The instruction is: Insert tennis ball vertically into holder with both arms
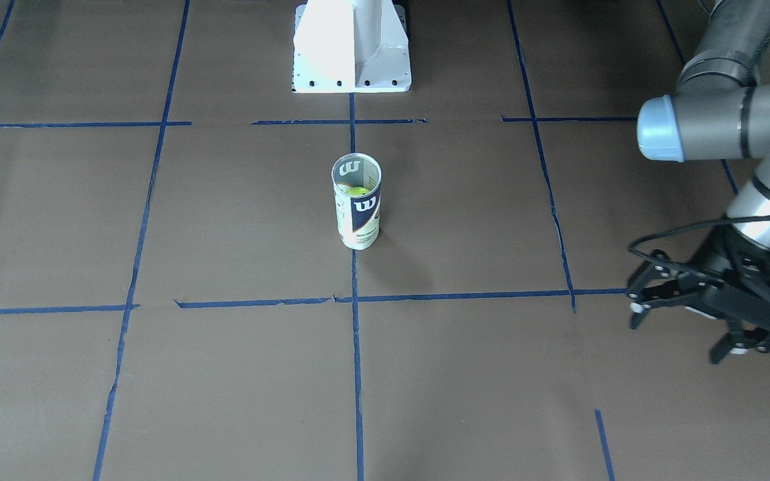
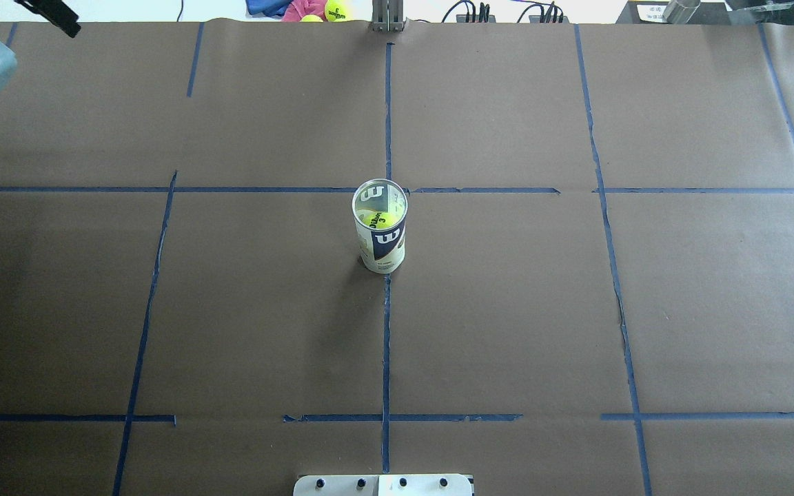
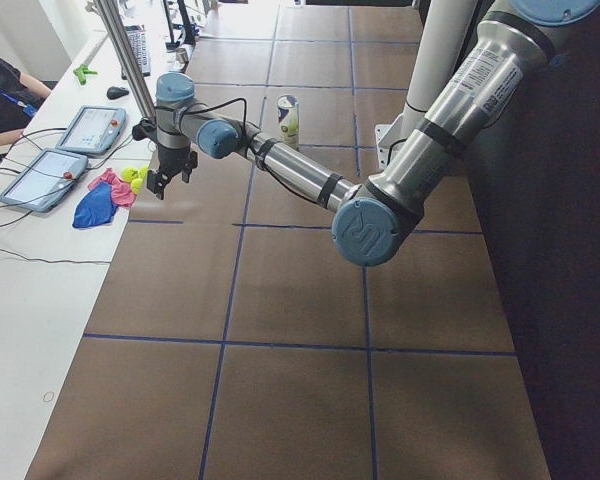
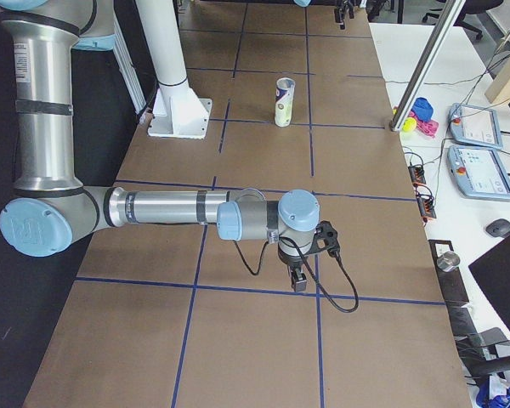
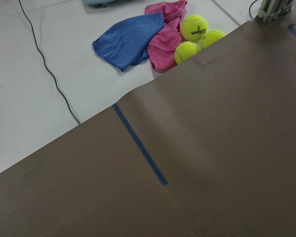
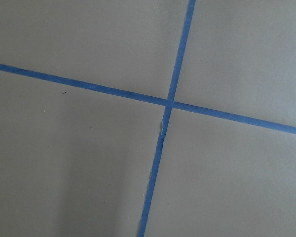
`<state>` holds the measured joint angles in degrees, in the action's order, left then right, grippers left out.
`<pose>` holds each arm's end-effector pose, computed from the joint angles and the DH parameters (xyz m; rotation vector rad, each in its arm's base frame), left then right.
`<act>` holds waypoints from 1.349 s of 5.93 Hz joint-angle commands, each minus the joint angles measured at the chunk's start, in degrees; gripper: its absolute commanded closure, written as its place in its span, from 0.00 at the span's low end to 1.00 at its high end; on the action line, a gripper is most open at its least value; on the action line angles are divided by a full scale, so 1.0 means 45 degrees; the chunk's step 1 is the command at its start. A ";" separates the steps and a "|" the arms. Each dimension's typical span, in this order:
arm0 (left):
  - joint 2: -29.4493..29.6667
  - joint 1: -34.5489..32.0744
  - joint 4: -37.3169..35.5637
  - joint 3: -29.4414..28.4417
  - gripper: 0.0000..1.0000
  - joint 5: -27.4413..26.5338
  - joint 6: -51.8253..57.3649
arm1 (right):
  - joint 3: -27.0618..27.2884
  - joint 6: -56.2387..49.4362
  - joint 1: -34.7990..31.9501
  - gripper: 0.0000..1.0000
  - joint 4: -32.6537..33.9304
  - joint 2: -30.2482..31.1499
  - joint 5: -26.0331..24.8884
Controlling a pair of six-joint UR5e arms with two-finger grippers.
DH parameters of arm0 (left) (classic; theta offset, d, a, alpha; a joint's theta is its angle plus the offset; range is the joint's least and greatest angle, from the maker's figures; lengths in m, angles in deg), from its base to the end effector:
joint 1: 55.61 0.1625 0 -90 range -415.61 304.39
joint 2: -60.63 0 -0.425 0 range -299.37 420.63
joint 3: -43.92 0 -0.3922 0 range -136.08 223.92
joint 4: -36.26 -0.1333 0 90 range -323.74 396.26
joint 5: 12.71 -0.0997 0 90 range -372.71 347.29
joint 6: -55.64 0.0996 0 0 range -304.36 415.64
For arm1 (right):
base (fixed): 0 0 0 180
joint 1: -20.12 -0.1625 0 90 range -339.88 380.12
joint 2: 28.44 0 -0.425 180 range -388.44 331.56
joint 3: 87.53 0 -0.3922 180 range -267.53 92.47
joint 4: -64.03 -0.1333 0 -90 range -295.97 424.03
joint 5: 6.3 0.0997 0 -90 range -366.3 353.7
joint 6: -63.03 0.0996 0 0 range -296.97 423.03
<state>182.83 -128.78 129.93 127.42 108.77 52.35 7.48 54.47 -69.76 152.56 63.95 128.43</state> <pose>0.1273 -0.7016 0.3772 0.4000 0.6193 0.3664 0.0622 -0.4787 0.6327 0.1251 -0.7742 -0.1715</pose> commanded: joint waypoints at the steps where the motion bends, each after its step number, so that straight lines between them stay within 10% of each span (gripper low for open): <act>1: -0.1716 -0.1622 -0.1129 -0.0174 0.00 0.1685 0.0437 | 0.0039 0.0533 -0.0006 0.00 -0.0004 -0.0024 0.0000; 8: -0.6484 -0.3407 0.0311 0.0118 0.00 0.2887 0.0361 | 0.0078 0.0750 0.0111 0.00 -0.0004 -0.0103 -0.0058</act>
<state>156.26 -143.72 128.82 127.89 121.48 54.22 7.90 57.92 -69.36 152.51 63.38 128.37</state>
